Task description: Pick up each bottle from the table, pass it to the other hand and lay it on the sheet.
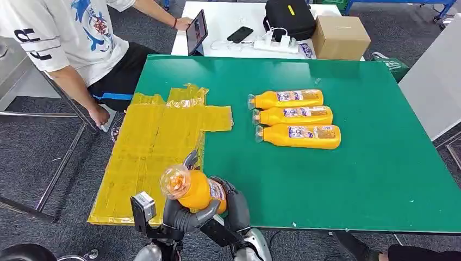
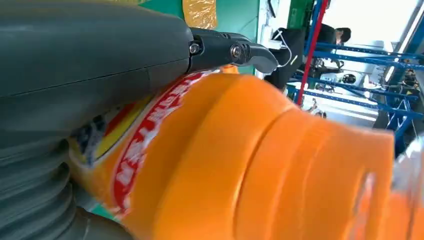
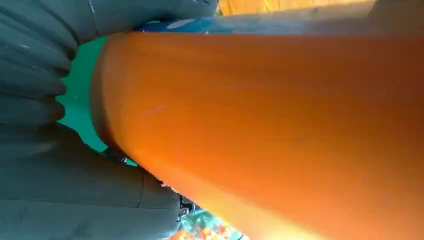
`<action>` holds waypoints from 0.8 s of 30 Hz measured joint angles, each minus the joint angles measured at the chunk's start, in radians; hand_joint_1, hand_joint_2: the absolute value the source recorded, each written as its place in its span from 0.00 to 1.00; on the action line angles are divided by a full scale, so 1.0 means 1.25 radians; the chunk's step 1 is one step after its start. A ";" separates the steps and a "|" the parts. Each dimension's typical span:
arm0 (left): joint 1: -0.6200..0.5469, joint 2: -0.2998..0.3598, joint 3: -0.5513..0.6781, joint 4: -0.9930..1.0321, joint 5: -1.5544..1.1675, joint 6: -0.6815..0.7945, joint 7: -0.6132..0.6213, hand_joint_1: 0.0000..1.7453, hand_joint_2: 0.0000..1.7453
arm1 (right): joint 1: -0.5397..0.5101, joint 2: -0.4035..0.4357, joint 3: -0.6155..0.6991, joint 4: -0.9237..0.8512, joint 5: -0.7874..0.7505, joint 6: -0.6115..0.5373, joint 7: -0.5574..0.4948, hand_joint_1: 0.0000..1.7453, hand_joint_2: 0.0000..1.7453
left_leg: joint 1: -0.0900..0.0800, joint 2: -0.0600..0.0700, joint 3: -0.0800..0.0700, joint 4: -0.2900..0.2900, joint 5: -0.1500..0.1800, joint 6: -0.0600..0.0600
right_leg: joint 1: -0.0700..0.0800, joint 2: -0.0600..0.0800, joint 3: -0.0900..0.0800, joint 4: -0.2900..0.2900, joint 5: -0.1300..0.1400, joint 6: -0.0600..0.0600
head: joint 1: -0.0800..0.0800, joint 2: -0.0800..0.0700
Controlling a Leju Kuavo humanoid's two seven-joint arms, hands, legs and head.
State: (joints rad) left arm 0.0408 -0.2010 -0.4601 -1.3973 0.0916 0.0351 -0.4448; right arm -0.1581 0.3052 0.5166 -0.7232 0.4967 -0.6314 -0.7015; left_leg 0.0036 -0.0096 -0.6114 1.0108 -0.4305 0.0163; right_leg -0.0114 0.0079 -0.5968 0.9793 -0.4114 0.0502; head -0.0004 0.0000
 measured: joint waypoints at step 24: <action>0.005 0.002 0.042 0.052 0.073 -0.056 -0.002 1.00 1.00 | -0.037 0.002 0.068 0.099 0.056 -0.056 0.038 1.00 1.00 | 0.000 0.000 0.000 0.000 0.000 0.000 | 0.000 0.000 0.000 0.000 0.000 0.000 | 0.000 0.000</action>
State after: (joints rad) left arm 0.0468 -0.1984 -0.4078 -1.3321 0.1834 -0.0351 -0.4467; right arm -0.2041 0.3075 0.6016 -0.5989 0.5669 -0.7008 -0.6542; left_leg 0.0036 -0.0095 -0.6114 1.0108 -0.4305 0.0162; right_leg -0.0113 0.0080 -0.5973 0.9792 -0.4114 0.0502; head -0.0008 0.0000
